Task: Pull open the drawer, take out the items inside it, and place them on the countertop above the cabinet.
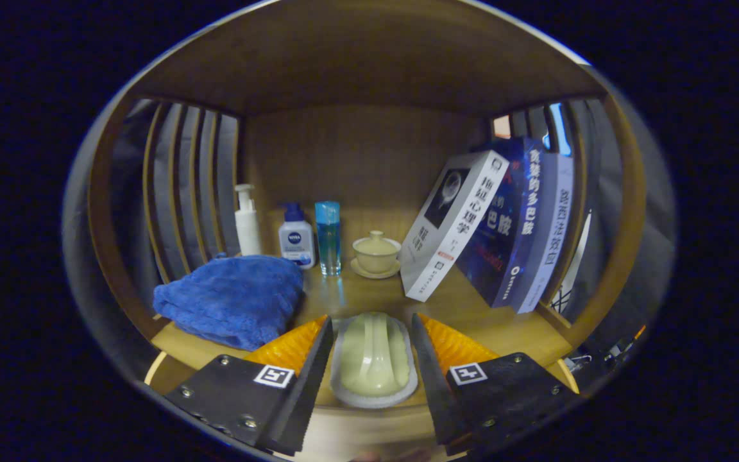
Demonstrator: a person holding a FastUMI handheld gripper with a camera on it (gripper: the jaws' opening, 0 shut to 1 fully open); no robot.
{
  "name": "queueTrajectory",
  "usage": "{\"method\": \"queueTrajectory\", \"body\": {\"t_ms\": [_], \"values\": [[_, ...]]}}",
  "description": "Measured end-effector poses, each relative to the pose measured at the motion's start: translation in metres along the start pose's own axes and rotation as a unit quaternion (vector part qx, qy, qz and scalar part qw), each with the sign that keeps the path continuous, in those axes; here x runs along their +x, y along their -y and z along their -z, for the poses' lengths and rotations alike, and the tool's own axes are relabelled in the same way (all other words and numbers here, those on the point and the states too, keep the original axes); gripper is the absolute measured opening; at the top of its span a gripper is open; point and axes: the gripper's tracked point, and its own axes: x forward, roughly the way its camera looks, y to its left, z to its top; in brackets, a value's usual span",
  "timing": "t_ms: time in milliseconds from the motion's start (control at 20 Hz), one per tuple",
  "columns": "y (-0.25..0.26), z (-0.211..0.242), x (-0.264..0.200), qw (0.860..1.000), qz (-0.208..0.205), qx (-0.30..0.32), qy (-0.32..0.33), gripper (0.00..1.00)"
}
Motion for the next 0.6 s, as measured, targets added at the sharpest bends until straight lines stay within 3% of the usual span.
{"method": "queueTrajectory", "body": {"t_ms": [300,400,600], "values": [[0.013,-0.026,-0.108,0.992,0.018,0.009,0.123,0.79],[0.017,-0.022,-0.142,0.989,0.026,0.012,0.143,0.99],[0.017,0.005,-0.188,0.989,0.030,0.001,0.142,0.99]]}}
